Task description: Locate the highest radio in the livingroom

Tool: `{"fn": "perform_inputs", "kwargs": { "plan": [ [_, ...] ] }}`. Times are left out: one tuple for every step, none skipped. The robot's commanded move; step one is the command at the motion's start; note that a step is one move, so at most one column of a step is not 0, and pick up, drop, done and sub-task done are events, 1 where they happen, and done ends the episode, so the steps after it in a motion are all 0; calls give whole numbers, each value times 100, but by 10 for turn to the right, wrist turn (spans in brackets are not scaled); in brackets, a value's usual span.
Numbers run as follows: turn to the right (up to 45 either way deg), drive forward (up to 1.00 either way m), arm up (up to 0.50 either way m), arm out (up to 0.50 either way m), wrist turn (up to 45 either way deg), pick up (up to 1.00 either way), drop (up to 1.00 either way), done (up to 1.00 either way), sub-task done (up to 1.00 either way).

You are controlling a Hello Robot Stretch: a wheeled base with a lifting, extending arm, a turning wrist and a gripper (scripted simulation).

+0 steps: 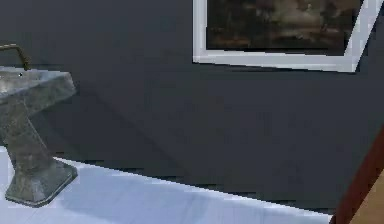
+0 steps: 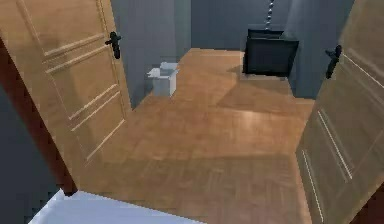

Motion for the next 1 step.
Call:
{"fn": "perform_inputs", "kwargs": {
  "plan": [
    [450,0,0,0,0,0,0,0,0]
  ]
}}
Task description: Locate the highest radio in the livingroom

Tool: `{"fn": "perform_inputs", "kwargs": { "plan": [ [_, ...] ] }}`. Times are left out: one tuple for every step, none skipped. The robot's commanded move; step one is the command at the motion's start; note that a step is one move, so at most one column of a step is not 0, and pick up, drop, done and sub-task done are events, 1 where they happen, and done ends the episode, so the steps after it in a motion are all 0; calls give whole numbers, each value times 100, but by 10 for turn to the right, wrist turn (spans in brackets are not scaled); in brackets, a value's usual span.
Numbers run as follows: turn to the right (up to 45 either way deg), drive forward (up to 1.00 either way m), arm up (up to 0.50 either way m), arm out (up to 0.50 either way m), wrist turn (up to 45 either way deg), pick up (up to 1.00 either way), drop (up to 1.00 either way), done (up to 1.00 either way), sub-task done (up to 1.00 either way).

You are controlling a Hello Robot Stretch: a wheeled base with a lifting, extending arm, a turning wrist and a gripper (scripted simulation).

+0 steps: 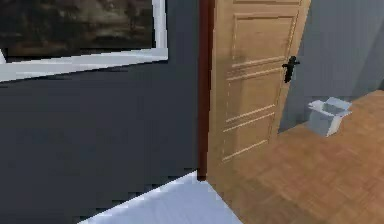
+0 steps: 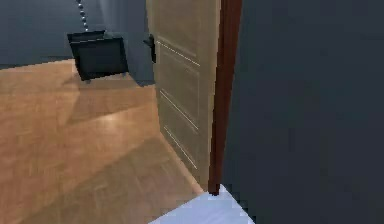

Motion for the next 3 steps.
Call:
{"fn": "perform_inputs", "kwargs": {
  "plan": [
    [450,0,0,0,0,0,0,0,0],
    [120,0,0,0,0,0,0,0,0],
    [0,100,0,0,0,0,0,0,0]
  ]
}}
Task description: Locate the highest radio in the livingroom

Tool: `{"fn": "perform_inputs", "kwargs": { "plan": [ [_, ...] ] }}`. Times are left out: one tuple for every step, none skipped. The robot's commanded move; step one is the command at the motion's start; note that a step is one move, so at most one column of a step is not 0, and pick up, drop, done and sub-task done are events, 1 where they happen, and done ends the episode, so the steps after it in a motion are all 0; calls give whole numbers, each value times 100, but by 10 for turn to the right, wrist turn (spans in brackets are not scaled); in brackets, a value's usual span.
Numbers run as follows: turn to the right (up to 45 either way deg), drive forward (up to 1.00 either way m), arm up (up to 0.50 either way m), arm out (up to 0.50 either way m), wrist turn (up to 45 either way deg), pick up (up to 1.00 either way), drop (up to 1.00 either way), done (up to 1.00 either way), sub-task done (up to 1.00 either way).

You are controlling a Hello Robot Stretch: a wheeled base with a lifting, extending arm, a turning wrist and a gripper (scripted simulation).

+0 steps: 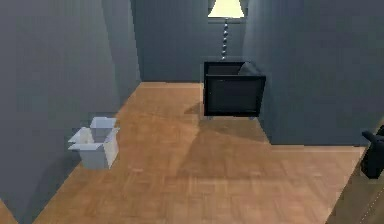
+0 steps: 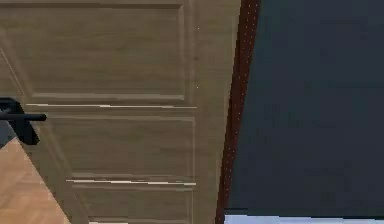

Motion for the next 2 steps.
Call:
{"fn": "perform_inputs", "kwargs": {
  "plan": [
    [0,100,0,0,0,0,0,0,0],
    [60,0,0,0,0,0,0,0,0]
  ]
}}
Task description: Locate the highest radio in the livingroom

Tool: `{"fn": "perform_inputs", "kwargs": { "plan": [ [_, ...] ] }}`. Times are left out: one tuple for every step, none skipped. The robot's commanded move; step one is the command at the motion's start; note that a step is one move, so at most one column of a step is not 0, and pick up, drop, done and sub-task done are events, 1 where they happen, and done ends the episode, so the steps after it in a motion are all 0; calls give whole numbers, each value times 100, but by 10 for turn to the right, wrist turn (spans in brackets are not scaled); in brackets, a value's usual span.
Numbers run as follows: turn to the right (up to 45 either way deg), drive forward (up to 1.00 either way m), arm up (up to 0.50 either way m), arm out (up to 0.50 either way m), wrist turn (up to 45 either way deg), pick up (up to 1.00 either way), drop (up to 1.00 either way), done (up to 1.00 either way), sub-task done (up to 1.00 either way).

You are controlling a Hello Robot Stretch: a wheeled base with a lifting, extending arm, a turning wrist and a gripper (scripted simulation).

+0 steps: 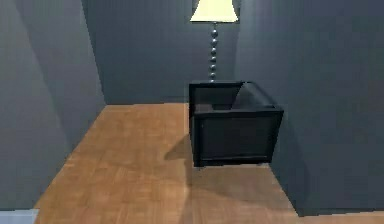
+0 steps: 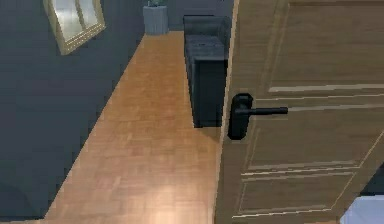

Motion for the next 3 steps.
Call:
{"fn": "perform_inputs", "kwargs": {
  "plan": [
    [0,85,0,0,0,0,0,0,0],
    [450,0,0,0,0,0,0,0,0],
    [450,0,0,0,0,0,0,0,0]
  ]
}}
